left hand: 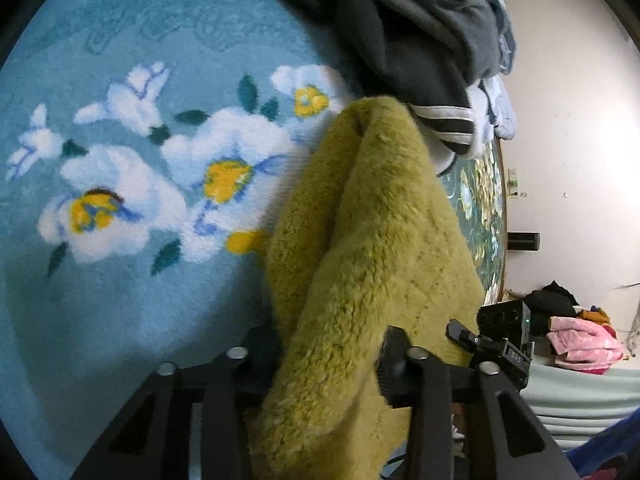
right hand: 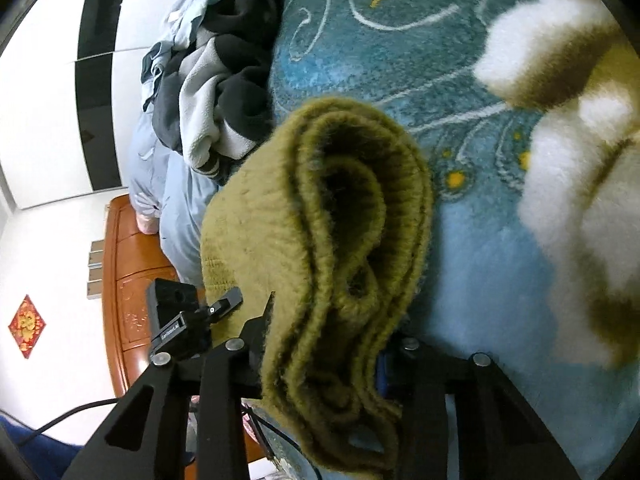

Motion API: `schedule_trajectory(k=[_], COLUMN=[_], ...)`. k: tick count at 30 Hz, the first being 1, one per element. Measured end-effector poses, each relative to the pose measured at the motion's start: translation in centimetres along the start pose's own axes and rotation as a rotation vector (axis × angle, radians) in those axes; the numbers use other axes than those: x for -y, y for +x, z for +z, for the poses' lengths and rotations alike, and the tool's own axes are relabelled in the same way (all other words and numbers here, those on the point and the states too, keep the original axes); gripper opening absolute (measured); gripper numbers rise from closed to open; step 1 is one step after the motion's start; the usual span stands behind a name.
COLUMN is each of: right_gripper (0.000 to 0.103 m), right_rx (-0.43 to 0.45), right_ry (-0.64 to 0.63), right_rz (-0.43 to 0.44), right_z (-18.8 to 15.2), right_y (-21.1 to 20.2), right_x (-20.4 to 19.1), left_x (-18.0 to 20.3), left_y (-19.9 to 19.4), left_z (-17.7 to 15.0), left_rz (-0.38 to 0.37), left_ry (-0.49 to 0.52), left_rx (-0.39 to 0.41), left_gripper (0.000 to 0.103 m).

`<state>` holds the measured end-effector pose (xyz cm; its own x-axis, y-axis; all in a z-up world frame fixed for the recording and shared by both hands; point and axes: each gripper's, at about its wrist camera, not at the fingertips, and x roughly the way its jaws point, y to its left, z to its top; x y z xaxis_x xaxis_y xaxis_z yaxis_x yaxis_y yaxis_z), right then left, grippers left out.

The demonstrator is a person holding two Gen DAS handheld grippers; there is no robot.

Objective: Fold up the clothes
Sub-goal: 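Lift the folded sweater off the blanket with both grippers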

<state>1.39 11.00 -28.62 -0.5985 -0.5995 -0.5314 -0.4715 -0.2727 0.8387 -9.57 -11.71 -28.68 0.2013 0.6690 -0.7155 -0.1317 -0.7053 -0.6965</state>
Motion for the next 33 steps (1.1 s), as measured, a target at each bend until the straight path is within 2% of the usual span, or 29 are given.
schedule_trajectory(k=[6,15,22,26,33], right_gripper=[0.036,0.036,0.036,0.036,0.036], right_rx=[-0.020,-0.040,-0.061,-0.078,-0.097], right_ry=[-0.004,-0.052,-0.094,-0.116,-0.189], right_rz=[-0.042,-0.064,-0.084,-0.103,-0.115], right_z=[-0.6,-3.1,-6.2,-8.4,-12.6], right_y=[-0.7,-2.3,-3.9,-4.7,-6.4], right_x=[-2.5,-7.1,-11.9,-15.0,-21.3], left_x=[1.7,7.1,8.7,9.3,10.3], left_y=[-1.5,-3.0,-7.4,-10.8,-17.5], left_z=[-0.5,-2.9,-6.5,-8.8,-12.7], left_rz=[0.030,0.046,0.011,-0.015,-0.035], left_ry=[0.012,0.035,0.004,-0.033,-0.036], left_rx=[0.013,0.018,0.054,0.085,0.164], left_gripper=[0.032,0.031,0.031,0.031,0.031])
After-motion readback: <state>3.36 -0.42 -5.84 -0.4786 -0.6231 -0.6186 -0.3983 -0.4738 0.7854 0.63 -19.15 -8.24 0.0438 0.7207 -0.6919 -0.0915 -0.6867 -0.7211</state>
